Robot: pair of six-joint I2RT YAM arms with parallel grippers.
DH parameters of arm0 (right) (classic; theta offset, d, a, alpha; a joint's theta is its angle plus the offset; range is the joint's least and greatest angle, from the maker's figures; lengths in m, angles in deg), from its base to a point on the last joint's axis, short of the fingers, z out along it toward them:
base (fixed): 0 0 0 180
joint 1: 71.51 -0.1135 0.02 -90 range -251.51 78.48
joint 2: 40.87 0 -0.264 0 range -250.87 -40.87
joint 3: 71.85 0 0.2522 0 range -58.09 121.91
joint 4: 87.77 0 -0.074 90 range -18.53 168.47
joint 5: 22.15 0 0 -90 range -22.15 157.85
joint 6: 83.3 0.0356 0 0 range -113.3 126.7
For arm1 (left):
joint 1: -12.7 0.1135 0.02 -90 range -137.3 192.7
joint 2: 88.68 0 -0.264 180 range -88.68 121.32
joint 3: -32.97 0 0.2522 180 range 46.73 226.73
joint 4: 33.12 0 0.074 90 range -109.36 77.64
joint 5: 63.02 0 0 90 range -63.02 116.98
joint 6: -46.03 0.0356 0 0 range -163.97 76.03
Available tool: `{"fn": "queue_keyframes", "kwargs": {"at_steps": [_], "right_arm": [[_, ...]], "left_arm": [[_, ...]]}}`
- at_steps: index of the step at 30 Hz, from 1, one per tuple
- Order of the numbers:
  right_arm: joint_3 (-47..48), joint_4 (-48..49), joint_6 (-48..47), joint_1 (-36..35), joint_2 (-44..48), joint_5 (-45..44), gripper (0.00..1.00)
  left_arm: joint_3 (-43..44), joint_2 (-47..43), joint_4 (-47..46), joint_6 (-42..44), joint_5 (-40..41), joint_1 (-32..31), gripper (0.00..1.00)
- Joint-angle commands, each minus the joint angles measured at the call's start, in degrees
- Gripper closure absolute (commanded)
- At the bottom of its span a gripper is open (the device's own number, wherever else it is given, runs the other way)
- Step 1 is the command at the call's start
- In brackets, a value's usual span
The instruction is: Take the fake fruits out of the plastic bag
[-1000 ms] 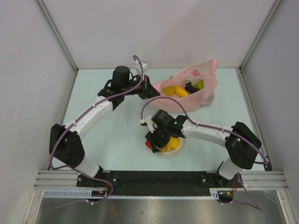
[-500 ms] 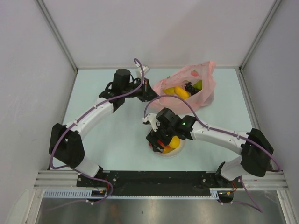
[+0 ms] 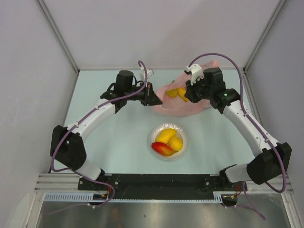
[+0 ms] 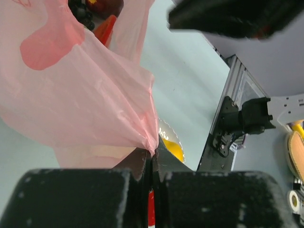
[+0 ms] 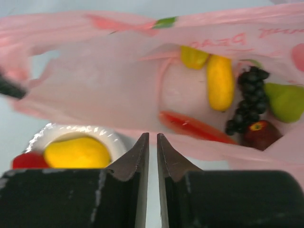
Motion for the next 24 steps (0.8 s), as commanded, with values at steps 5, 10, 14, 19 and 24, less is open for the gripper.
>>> {"fn": "queue_keyframes", "kwargs": {"at_steps": [5,10,14,19,24], "right_arm": [[-2.1,15.3,-8.8,5.1,-17.3,-1.3,0.87],[-10.5,2.5,-7.9,8.5,-13.3,0.5,0.88],[-19.0,2.2,-9.6,8.4,-4.2,4.4,0.88],[-17.1,15.9,-8.2,9.4,-5.4,2.8,0.89],[-9.6,20.1,-9.7,9.9,-14.6,5.3,0.82]], "left_arm": [[0.6,-3.1,9.3,12.5,0.0,0.0,0.99],[1.8,-2.6,10.7,15.3,3.9,-0.4,1.00],[3.6,-0.6,13.6,19.3,4.1,-1.1,1.00],[6.6,1.4,13.5,20.8,5.6,-1.1,1.00],[10.4,4.4,14.7,23.0,6.3,-1.1,1.00]]}}
